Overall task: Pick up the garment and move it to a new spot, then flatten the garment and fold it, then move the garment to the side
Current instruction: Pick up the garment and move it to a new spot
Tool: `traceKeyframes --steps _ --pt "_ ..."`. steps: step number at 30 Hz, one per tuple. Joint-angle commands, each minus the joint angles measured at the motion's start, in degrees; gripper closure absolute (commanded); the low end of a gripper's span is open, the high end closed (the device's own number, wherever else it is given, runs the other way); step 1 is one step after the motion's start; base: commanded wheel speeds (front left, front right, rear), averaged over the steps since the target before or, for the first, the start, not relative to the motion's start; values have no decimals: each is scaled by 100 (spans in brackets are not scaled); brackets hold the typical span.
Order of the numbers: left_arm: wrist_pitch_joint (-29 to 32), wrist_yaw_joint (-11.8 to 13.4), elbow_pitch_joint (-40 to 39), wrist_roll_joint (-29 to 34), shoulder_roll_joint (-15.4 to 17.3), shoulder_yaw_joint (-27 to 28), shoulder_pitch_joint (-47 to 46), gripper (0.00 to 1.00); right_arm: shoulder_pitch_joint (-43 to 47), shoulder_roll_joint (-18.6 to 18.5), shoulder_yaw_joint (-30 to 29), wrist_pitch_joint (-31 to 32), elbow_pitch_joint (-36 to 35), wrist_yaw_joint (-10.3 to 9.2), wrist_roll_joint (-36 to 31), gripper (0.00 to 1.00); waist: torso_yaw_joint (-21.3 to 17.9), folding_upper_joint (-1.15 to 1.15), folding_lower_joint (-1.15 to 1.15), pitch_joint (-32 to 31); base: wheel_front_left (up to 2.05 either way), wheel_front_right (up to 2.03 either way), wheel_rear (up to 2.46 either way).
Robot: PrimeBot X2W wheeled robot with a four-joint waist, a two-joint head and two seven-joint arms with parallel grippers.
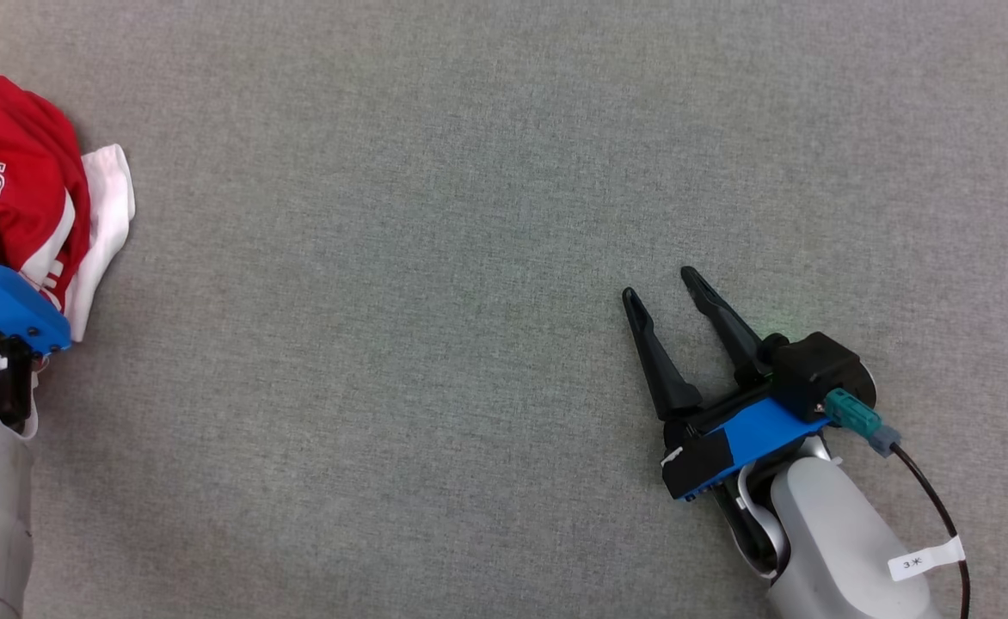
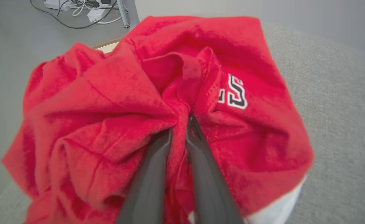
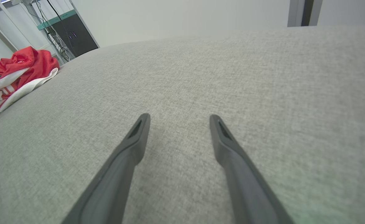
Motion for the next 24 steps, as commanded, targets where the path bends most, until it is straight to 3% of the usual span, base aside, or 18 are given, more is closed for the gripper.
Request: traceKeyframes --steps 1,8,16,24 --pt "-56 -9 -9 -17 -33 -60 30 100 344 -345 -221 181 641 -69 119 0 -43 0 0 -75 0 0 0" --pt "-751 -9 -744 -117 0 -565 -262 100 607 -235 -182 143 489 -66 246 0 -253 0 0 -604 0 0 0" --pt "-938 -9 -1866 -113 -330 -1562 -251 100 908 -134 -113 107 479 -43 421 0 -804 0 0 -1349 0 0 0" --pt "-955 -10 -2703 -312 -1054 -2326 346 100 1033 -112 110 101 483 -39 624 0 -1642 0 0 -1722 0 0 0"
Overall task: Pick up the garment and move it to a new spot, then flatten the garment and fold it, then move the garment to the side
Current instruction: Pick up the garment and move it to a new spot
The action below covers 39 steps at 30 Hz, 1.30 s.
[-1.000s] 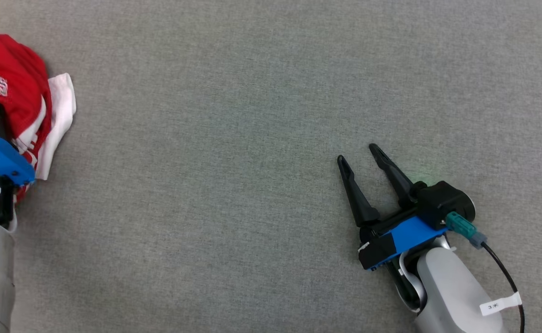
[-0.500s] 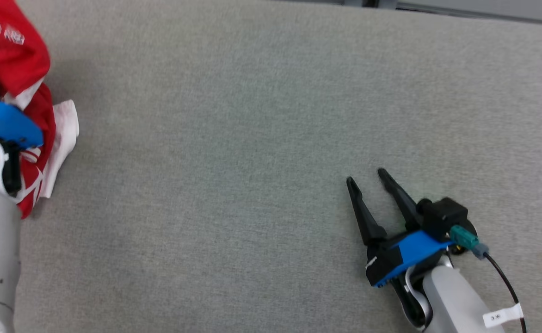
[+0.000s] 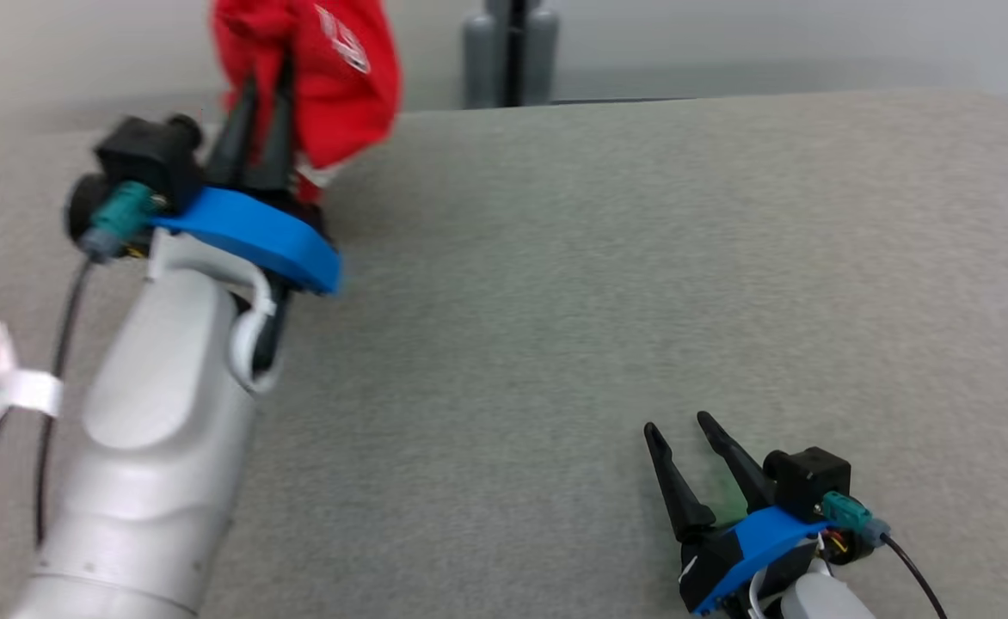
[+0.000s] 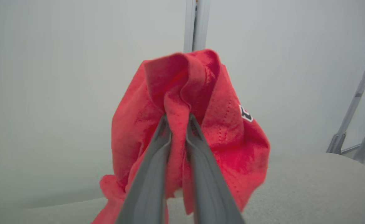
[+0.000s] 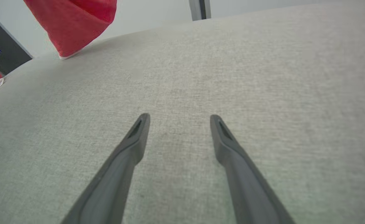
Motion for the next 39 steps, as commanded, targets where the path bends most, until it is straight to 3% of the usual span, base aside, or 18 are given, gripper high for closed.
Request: traceKeyframes --steps 1,7,11,12,13,14,15,21,29,39 --pt "-26 -10 -72 -52 -75 -109 181 100 48 -24 29 -1 -12 -1 74 0 -394 0 0 -294 0 0 0" --pt "-27 -9 -203 -155 -524 -737 790 100 143 -21 106 -1 -74 -1 177 0 -899 0 0 -362 0 0 0" --pt "-28 -9 -125 -235 -644 -1035 1332 100 162 -21 154 -1 -90 -2 235 0 -1116 0 0 -383 0 0 0" --pt "-28 -9 -71 -255 -659 -1089 1464 92 165 -21 153 -1 -100 -1 239 0 -1152 0 0 -387 0 0 0" --pt "-28 -9 -40 -229 -670 -1134 1567 61 165 -19 147 -1 -111 -1 243 0 -1175 0 0 -387 0 0 0" --pt "-27 -9 21 -231 -681 -1150 1671 5 164 -19 129 -1 -133 -1 245 0 -1189 0 0 -390 0 0 0" --pt "-28 -9 31 -236 -689 -1113 1758 0 166 -19 104 -1 -154 -2 251 0 -1194 0 0 -396 0 0 0" --pt "-28 129 -116 -69 -683 -681 2271 0 274 -19 -162 -1 -307 -1 271 0 -1055 0 0 -482 0 0 0" --pt "-28 313 -574 210 -442 483 3242 0 501 -20 -520 -1 -548 -1 132 0 -651 0 0 -731 0 0 0" --pt "-27 193 -1444 703 -606 1622 4412 0 884 -21 -620 -1 -384 -1 123 0 -278 0 0 -1162 0 0 0"
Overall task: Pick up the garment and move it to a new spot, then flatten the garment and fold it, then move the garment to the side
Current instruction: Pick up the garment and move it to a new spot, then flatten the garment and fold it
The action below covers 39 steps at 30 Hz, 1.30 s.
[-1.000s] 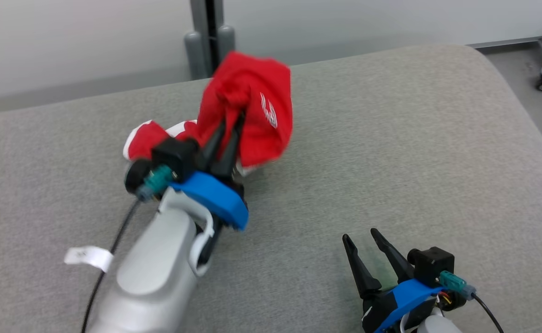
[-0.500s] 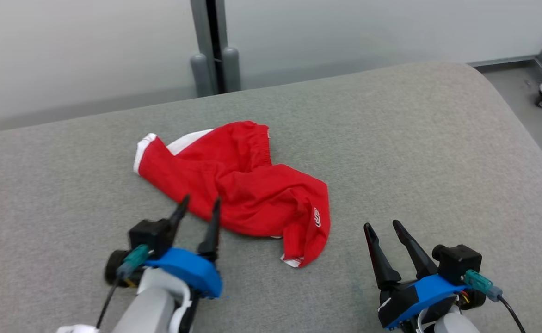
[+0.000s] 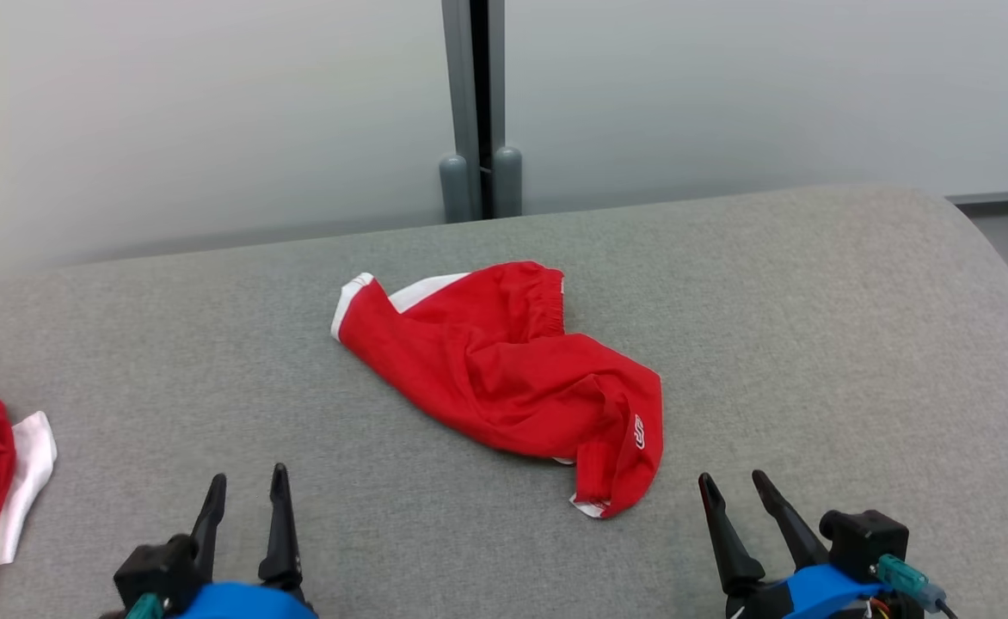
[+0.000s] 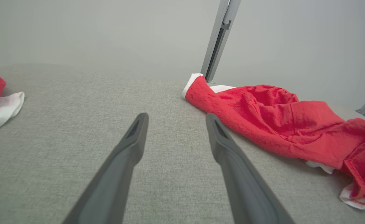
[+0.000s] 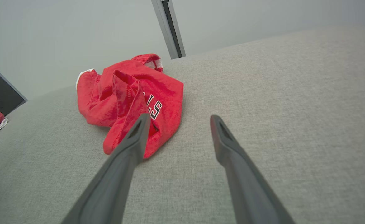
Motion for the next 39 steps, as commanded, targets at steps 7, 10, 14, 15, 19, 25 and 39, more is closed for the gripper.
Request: traceKeyframes --steps 7,10,14,15,19,25,39 --pt "-23 -77 -410 205 -178 243 580 0 283 -21 85 0 166 0 -82 0 147 0 2 -129 0 0 0" --pt "-23 -92 -361 83 -178 104 611 0 317 -20 142 0 192 0 -98 0 182 0 2 -131 0 0 0" --pt "-23 -34 -323 85 -179 86 494 0 186 -20 334 0 236 0 -8 0 288 0 2 -75 0 0 0" --pt "-23 -37 -313 103 -179 81 469 0 130 -19 442 0 298 0 14 0 325 0 2 -56 0 0 0" --pt "-22 -62 -203 114 -181 29 398 0 -177 -26 762 -1 613 -1 155 0 534 0 2 71 0 0 0" --pt "-23 -50 -149 -78 -182 -101 251 0 -478 -27 730 -1 1095 0 106 0 961 0 2 249 0 0 0" --pt "-23 -82 -99 38 -181 -19 287 0 -523 -27 284 -1 865 0 693 100 1223 0 2 356 0 0 0"
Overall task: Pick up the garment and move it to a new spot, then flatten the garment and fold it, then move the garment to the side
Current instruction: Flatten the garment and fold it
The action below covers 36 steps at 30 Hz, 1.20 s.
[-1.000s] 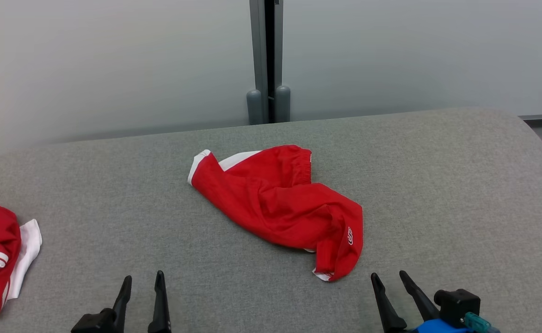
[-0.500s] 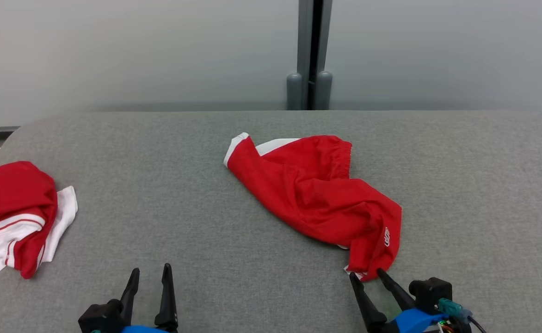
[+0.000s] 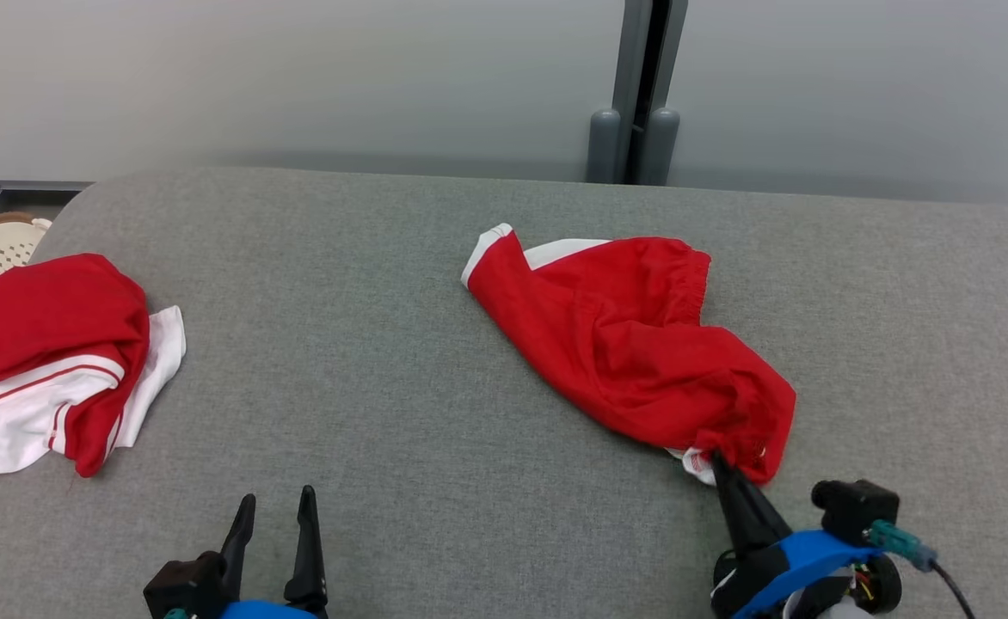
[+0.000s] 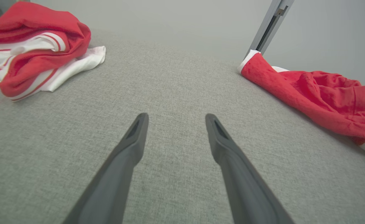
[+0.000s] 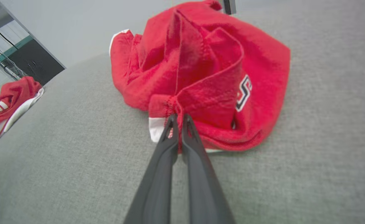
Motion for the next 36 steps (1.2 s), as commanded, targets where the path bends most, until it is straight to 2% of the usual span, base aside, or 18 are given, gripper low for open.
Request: traceKeyframes --steps 1,8,12,17,21,25,26,27,31,32,33,34,36 --pt "-17 -18 12 29 -5 1 27 0 91 -36 -111 -2 -178 0 131 100 -70 0 -1 -51 0 0 0" --pt "-17 -40 85 -126 -4 22 117 0 -203 -34 -1352 -2 -1573 0 1258 100 -451 0 -1 -287 0 0 0" --pt "-17 -52 140 -233 -1 -59 38 0 -620 -34 -2128 -2 -2254 1 1315 100 -576 0 -1 -401 0 0 0" --pt "-17 -67 204 -198 -2 -170 10 0 -1197 -289 -2566 0 -2928 1 1126 100 -540 0 -1 -447 0 0 0" --pt "-17 -60 304 -242 -4 -215 51 0 -1605 -435 -2401 0 -3097 1 958 100 -405 0 -1 -428 0 0 0" --pt "-17 -61 397 -301 -3 -251 41 0 -1793 -422 -1610 1 -2951 1 677 100 -184 0 -1 -363 0 0 0" --pt "-17 -61 397 -301 -3 -251 41 0 -1793 -422 -1610 1 -2951 1 677 100 -184 0 -1 -363 0 0 0" --pt "-17 -65 429 -336 -4 -278 17 0 -1782 -346 -1188 0 -2762 1 607 100 -50 0 -1 -323 0 0 0" --pt "-17 -76 521 -388 -3 -354 -39 0 -1432 -123 -111 48 -1895 1 482 100 235 0 -1 -253 0 0 0" --pt "-17 -80 537 -388 -6 -390 -54 0 -1370 -88 179 124 -1601 1 468 78 300 0 -1 -239 0 0 0" --pt "-17 -84 560 -387 -4 -412 -58 0 -1331 -61 481 160 -1364 1 501 0 363 0 -1 -228 0 0 0" --pt "-17 -84 560 -387 -4 -412 -58 0 -1331 -61 481 160 -1364 1 501 0 363 0 -1 -228 0 0 0" --pt "-17 -90 593 -381 -4 -452 -69 0 -1297 -32 1085 119 -1100 1 684 0 482 0 -1 -206 0 0 0"
